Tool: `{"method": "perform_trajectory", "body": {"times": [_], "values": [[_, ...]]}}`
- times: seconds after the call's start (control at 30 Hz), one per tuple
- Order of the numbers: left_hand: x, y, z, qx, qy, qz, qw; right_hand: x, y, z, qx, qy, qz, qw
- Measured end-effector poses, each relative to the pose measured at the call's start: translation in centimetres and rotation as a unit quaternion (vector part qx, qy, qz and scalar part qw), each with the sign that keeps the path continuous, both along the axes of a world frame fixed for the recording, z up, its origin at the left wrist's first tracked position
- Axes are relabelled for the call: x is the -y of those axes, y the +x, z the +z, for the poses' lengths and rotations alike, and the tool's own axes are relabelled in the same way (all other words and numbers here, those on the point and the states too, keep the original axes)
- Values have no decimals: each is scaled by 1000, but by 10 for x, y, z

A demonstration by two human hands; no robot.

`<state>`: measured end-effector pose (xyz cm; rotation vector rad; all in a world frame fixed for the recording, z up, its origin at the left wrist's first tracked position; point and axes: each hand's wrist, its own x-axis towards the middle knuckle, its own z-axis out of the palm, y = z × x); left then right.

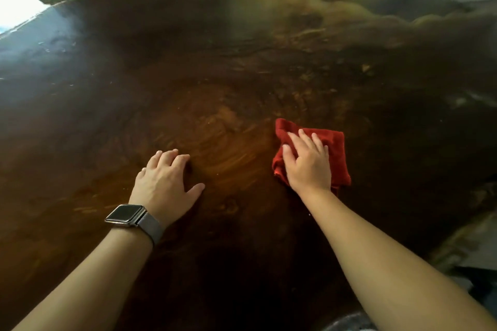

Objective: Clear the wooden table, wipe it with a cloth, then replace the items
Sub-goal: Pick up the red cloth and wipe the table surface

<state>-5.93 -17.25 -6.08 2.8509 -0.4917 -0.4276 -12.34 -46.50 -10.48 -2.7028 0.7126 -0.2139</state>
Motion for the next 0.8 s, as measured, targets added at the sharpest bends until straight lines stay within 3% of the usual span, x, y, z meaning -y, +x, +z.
{"method": "perform_trajectory", "body": {"times": [0.1, 0.2, 0.4, 0.8], "values": [[8, 0, -4, 2, -4, -4, 1000, 34, -16, 4, 53, 38, -74, 995], [7, 2, -7, 0, -6, 1, 1000, 50, -5, 2, 9, 24, -79, 997], [-11, 6, -6, 4, 0, 0, 1000, 16, 26, 0, -24, 3, 43, 999], [-20, -23, 10, -2, -7, -4, 1000, -94, 2, 1, -16, 13, 176, 984]]}}
